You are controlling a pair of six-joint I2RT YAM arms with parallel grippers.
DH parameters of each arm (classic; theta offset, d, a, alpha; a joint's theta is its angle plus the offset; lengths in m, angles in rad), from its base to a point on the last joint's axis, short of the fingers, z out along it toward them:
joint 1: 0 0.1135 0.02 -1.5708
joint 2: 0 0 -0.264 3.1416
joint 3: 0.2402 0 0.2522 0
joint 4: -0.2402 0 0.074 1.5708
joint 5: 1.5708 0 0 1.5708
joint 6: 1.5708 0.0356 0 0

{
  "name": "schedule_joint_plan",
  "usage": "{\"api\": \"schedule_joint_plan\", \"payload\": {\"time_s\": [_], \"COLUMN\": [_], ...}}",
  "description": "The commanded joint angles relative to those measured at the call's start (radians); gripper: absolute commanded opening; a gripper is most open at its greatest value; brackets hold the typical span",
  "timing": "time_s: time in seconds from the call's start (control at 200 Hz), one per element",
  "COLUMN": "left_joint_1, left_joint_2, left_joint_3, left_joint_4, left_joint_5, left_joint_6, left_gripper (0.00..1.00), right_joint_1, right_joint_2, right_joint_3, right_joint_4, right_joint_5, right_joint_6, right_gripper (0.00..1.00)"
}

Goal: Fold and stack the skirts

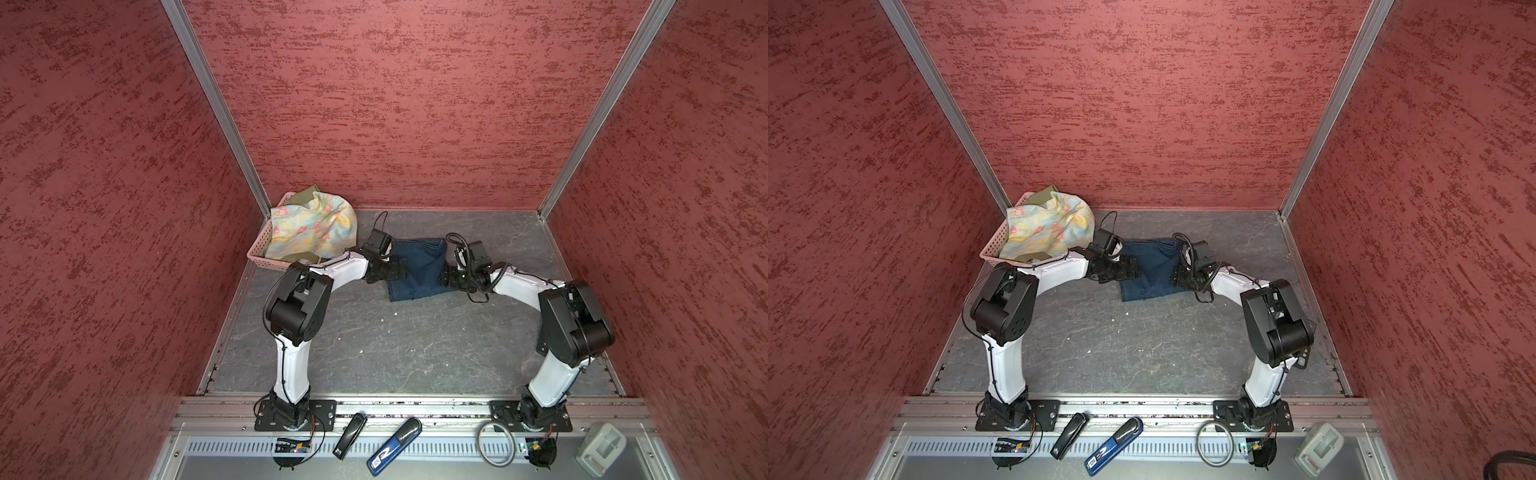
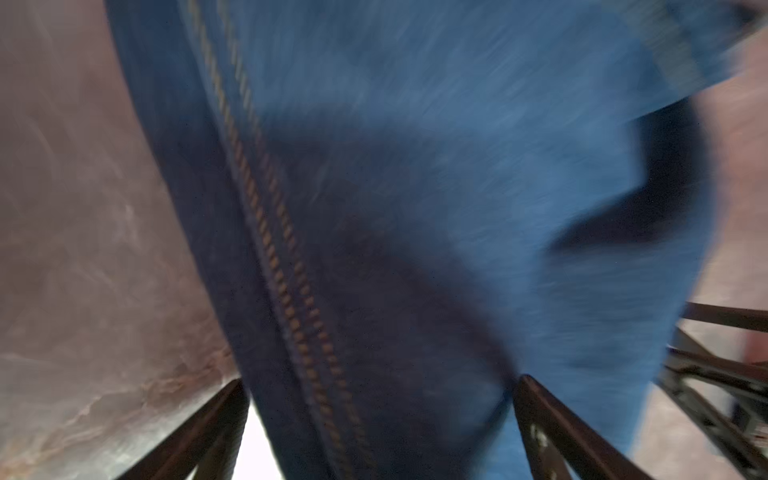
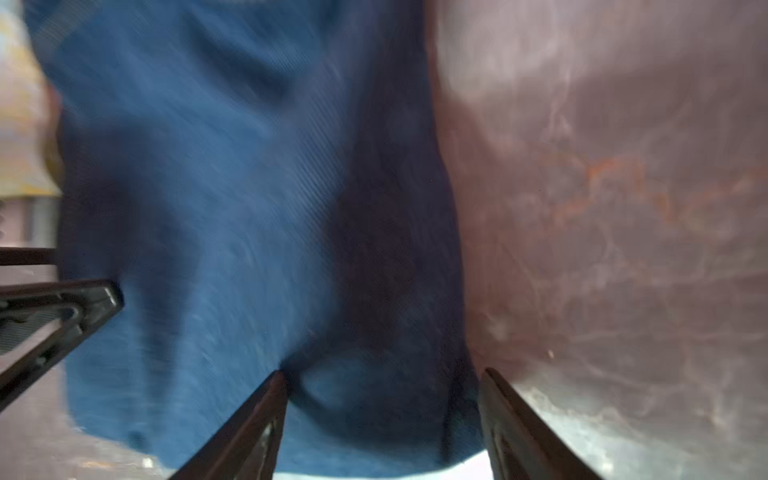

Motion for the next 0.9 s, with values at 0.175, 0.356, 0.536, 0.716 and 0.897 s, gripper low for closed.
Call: {"api": "schedule_joint_plan", "payload": {"time_s": [0.175,0.356,0.536,0.716,0.897], "left_joint_1": [-0.121,-0.253,-0.406,-0.410,-0.278], "left_joint_2": [-0.044,-0.034,-0.003,-0.107,-0.298], "left_joint_3": [-0.015,0.009,0.106,0.086,-0.102], "left_joint_4": [-0.097,-0.132,-0.078,0.072,0.134], "left_joint_5": [-0.040,-0.027,0.064,0.216,0.254], "left_joint_6": [0.014,-0.020,-0.050,-0.041,-0.078], "left_gripper": [0.97,0.94,0.94,0.99,1.00], "right_joint_1": [-0.048,-0.151,-0.252,-0.307,-0.311], "right_joint_2": [-0.087,-0.219,-0.390,-0.458,-0.478], "right_joint_3": [0.048,0.108,0.092,0.080,0.046], "right_joint_4": [-0.059,-0.096,-0.134,-0.188,-0.152], "right_joint_5": [0.095,0.056,0.066,0.069,0.037], "right_joint_6": [-0.047,-0.031,-0.022,-0.052,-0.032], "right_gripper": [0.77,0.78,0.81,0.84,0.87]}}
